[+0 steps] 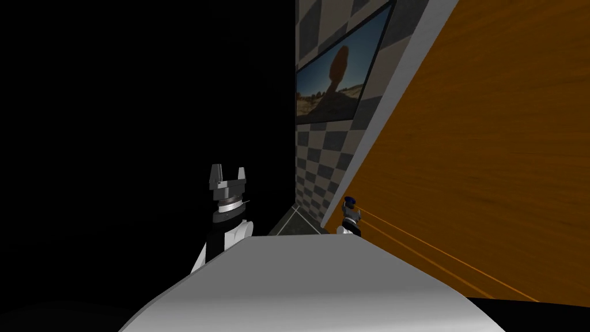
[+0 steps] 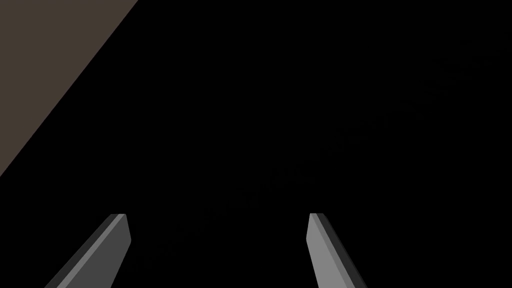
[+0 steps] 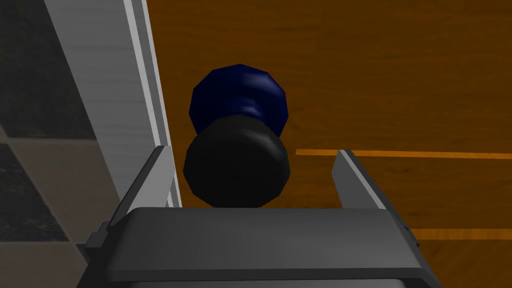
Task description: Pull the door open
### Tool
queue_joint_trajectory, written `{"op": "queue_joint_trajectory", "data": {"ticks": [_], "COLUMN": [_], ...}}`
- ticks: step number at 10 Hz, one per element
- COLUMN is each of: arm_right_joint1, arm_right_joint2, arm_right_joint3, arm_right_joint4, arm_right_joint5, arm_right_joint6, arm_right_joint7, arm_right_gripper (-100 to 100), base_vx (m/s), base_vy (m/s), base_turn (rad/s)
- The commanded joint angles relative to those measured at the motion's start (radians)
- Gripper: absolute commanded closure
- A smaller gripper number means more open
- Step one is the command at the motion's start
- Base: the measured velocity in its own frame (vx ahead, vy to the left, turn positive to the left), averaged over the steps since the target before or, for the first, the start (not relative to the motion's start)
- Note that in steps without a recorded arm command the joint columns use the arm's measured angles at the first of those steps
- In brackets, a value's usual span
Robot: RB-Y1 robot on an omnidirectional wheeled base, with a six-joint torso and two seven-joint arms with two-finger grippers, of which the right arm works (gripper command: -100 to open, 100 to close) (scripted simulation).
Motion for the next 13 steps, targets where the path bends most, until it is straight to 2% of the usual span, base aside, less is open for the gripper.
{"op": "queue_joint_trajectory", "data": {"ticks": [1,2,7,10,13], "arm_right_joint1": [0.000,0.000,0.000,0.002,0.011], "arm_right_joint2": [0.000,0.000,0.000,-0.009,-0.027], "arm_right_joint3": [0.000,0.000,0.000,0.012,0.030], "arm_right_joint4": [0.000,0.000,0.000,-0.002,-0.003], "arm_right_joint5": [0.000,0.000,0.000,0.006,0.016], "arm_right_joint6": [0.000,0.000,0.000,0.003,0.005], "arm_right_joint7": [0.000,0.000,0.000,-0.013,-0.039], "arm_right_gripper": [-100,100,100,100,100], "base_vx": [0.060,-0.010,-0.008,-0.139,-0.163], "base_vy": [-0.015,0.005,0.003,0.061,0.097], "base_turn": [0.010,0.012,0.001,0.016,0.017]}}
